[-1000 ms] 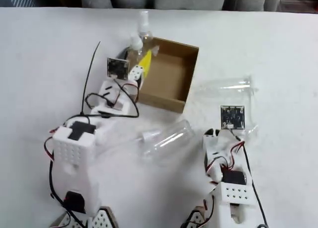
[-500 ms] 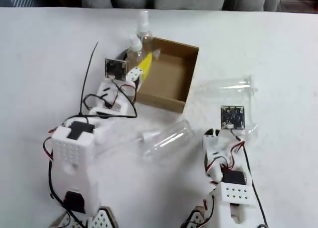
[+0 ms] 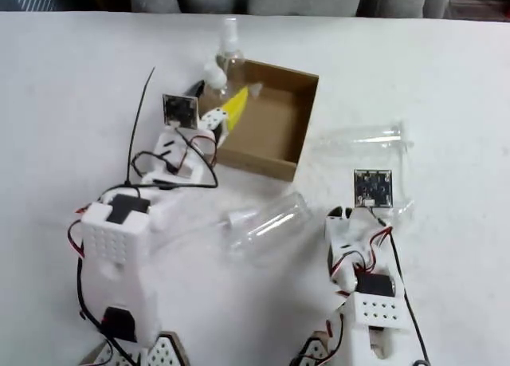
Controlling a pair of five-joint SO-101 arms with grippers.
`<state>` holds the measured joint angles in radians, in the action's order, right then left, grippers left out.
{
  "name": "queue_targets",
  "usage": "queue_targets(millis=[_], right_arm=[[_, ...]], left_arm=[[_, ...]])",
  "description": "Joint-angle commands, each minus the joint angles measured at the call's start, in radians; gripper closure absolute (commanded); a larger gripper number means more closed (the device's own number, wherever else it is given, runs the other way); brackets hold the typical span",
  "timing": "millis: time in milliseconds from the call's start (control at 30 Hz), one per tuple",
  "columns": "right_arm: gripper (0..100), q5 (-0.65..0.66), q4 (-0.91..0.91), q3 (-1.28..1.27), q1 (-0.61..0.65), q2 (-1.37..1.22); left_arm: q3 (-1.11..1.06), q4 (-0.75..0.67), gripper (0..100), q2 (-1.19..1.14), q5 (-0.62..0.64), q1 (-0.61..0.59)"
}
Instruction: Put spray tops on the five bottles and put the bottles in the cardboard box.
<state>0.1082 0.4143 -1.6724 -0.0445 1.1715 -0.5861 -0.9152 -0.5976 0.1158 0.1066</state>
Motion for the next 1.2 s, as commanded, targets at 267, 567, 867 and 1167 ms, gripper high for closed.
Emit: queue_targets(millis=[267,567,867,1167], right_arm=[[98.2,0.014,-0.018,-0.012,-0.008,0.01],[98.2,0.014,-0.018,-0.012,-0.008,0.01],[98.2,0.014,-0.018,-0.012,-0.01,0.01],[98.2,0.014,-0.018,-0.012,-0.01,0.01]], left_arm=[[-0.155,0.018,68,0.269,0.087,-0.01],[-0.391,0.02,68,0.481,0.087,0.018],[-0.695,0.021,68,0.739,-0.008,0.088],[-0.884,0.103,71,1.0,-0.008,0.074]])
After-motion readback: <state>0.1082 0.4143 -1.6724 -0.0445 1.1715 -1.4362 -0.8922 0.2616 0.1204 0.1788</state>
